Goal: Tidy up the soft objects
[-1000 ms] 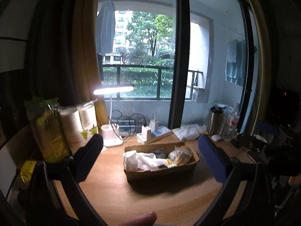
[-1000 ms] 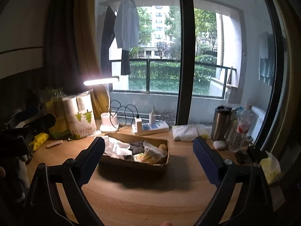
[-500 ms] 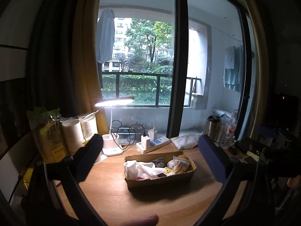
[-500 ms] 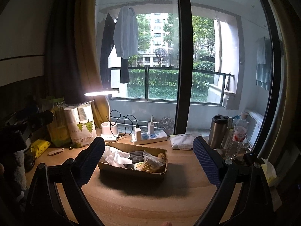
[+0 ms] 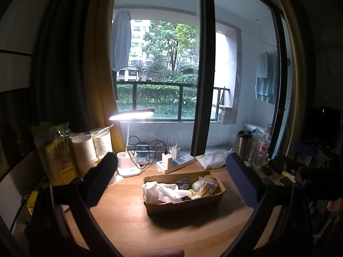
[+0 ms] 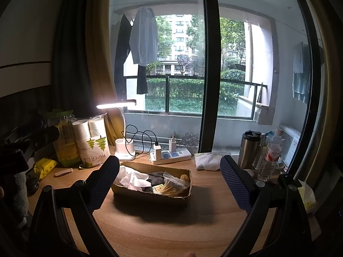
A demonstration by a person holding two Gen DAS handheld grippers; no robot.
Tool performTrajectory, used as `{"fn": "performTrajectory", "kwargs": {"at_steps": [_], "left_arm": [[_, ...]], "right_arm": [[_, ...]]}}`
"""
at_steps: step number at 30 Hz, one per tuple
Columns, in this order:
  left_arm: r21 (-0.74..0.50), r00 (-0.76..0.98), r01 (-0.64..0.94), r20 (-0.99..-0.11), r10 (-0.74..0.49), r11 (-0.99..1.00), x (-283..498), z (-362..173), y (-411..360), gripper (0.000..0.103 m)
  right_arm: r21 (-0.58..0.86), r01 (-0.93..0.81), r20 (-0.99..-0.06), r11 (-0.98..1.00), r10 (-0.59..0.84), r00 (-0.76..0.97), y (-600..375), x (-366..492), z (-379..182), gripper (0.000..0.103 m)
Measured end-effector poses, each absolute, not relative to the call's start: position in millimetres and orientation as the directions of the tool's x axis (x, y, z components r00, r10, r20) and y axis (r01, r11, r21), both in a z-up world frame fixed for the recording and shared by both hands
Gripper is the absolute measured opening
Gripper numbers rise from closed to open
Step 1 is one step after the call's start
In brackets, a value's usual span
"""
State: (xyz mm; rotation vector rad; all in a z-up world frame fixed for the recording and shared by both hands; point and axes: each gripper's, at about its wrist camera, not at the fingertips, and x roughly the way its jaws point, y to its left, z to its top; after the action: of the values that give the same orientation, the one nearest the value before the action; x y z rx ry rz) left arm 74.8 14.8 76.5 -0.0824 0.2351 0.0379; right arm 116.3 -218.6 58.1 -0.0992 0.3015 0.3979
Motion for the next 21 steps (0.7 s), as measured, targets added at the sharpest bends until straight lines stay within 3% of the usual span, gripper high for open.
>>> {"fn": "performTrajectory", "kwargs": {"at_steps": [21], "left_arm": [[-0.082, 0.971, -0.059, -0.238, 0.037, 0.995, 73.6, 73.0, 18.1, 0.102]], "right_arm": [[-0.045, -0.404, -0.316, 0.914, 0.371, 0.873, -213.3, 116.2, 56.3, 0.097]]}}
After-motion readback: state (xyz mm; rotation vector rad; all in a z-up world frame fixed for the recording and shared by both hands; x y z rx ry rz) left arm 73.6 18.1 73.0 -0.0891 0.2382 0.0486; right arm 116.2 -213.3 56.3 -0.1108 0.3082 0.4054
